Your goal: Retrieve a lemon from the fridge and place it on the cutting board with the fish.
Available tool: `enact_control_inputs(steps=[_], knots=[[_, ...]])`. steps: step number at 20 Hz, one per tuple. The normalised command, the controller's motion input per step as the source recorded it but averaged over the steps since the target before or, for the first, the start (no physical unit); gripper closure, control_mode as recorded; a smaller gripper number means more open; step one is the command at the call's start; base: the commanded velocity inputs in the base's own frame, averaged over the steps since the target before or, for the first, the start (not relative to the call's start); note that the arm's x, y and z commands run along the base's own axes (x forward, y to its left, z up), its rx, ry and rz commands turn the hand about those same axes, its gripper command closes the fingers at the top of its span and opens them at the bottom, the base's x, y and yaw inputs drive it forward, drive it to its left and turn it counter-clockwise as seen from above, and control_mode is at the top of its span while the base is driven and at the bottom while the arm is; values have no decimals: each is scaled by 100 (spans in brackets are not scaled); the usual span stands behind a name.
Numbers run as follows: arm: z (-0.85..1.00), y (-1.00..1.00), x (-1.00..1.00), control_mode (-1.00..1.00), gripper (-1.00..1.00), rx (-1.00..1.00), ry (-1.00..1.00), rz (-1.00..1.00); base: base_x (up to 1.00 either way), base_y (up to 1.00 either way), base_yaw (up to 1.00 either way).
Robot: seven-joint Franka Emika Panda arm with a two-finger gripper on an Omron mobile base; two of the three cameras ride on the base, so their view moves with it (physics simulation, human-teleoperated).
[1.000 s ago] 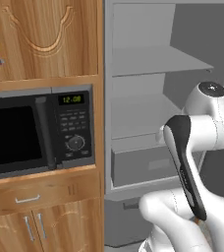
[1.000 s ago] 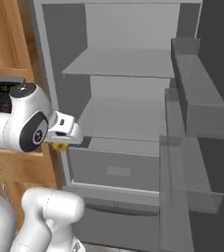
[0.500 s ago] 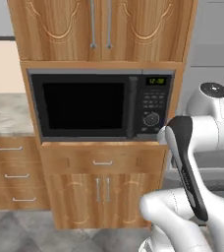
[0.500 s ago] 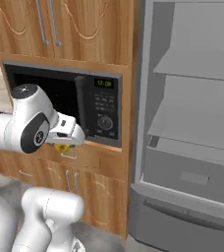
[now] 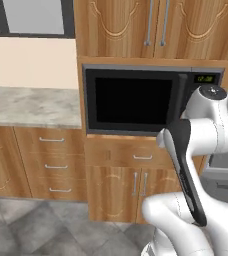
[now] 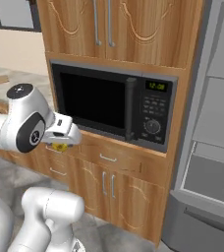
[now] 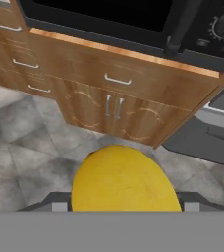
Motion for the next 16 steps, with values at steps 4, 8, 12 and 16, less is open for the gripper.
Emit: enact_control_inputs(steps=[4,8,12,16], knots=[[0,0,0,100,100,0,0,0,0,100,-9],[0,0,0,100,100,0,0,0,39,89,0],[0,0,0,100,100,0,0,0,34,47,41],[0,0,0,100,100,0,0,0,12,2,51]])
